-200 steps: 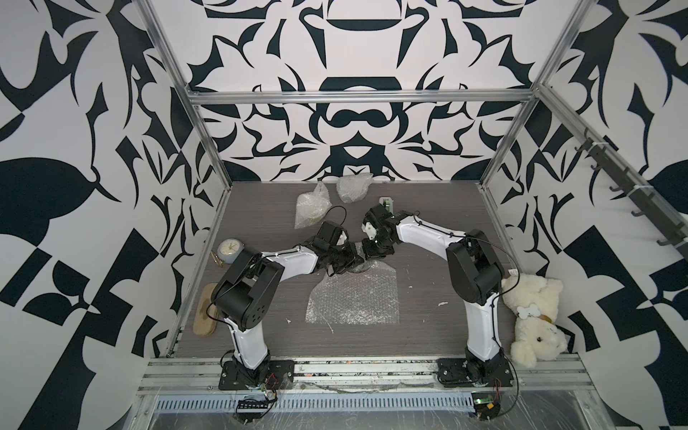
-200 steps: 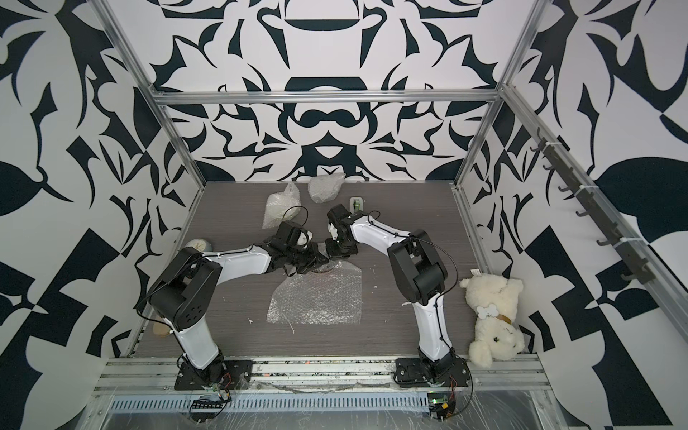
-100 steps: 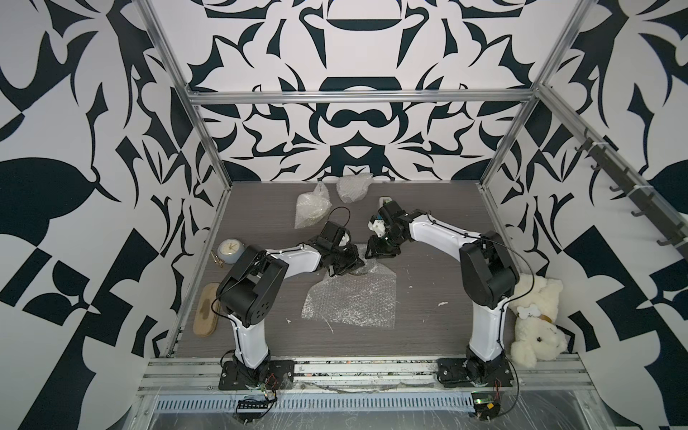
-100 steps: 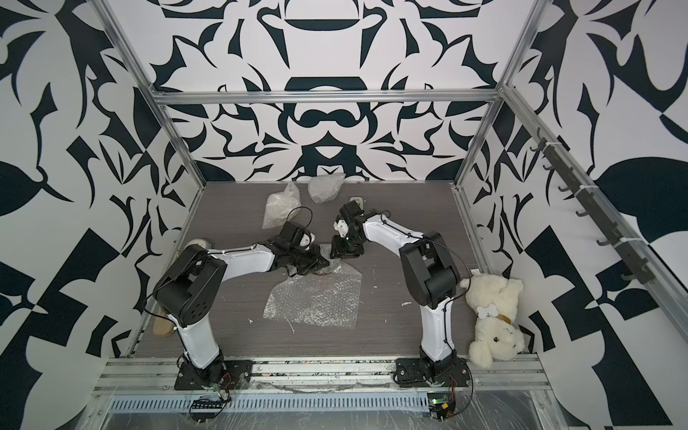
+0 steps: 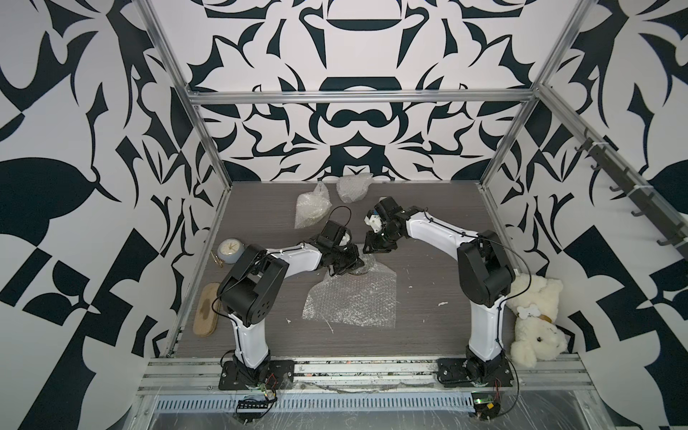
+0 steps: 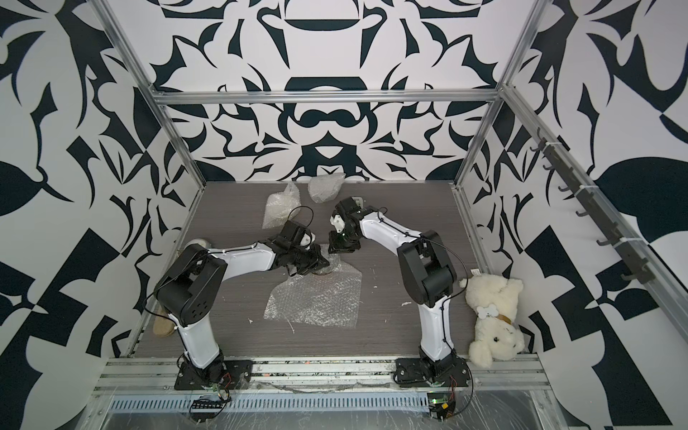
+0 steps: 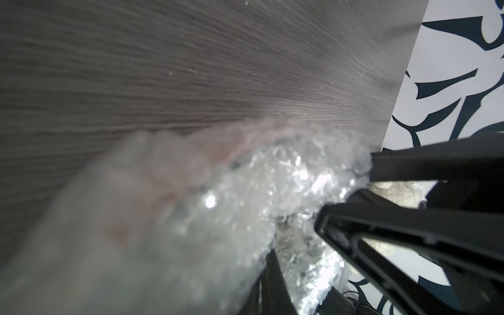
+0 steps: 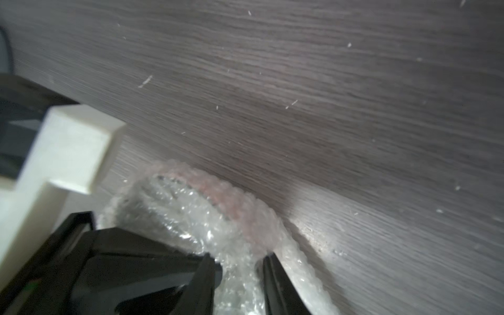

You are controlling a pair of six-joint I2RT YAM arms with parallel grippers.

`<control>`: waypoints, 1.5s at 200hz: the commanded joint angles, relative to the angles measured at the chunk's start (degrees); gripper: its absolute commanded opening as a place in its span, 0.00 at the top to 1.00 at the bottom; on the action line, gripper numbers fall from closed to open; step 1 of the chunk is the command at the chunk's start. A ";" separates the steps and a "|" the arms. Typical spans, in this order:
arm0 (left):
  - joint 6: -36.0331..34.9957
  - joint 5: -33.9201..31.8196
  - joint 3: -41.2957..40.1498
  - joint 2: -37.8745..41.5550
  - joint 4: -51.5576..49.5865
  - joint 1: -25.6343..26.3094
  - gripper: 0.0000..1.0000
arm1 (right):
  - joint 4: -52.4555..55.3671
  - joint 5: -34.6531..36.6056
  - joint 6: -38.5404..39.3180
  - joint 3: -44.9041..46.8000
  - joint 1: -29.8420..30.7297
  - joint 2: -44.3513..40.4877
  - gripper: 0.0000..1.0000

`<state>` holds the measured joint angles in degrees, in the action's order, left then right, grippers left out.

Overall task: Wrap bowls in bubble wrap
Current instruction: Wrap the bowl in bubble wrap.

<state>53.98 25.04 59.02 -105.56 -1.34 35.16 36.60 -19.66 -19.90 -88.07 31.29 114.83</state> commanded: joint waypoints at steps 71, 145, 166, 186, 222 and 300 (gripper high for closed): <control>-1.17 0.08 1.27 -1.66 -3.75 0.53 0.97 | -0.97 -0.38 0.67 -1.29 1.65 -7.14 0.77; -1.30 -0.56 1.11 -0.62 -3.90 0.53 0.89 | -7.68 -3.91 -4.56 0.51 2.65 0.47 0.95; -1.42 -0.89 1.18 -0.27 -4.01 0.53 0.86 | -7.36 -4.79 -4.64 0.62 2.72 2.11 0.95; -2.23 -2.05 1.87 0.45 -5.44 0.53 0.80 | -6.86 -4.39 -4.87 1.92 2.66 2.84 0.96; -3.92 -5.60 3.72 4.67 -10.55 0.53 0.66 | -3.65 0.28 -3.66 3.71 2.71 2.80 0.96; -5.38 -14.31 3.54 15.25 -17.55 0.20 0.58 | -1.96 2.44 -3.06 2.43 3.10 2.92 0.97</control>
<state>49.58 14.59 62.83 -93.71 -16.36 35.51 30.57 -19.62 -23.81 -85.76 33.65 117.71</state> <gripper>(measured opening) 0.418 0.048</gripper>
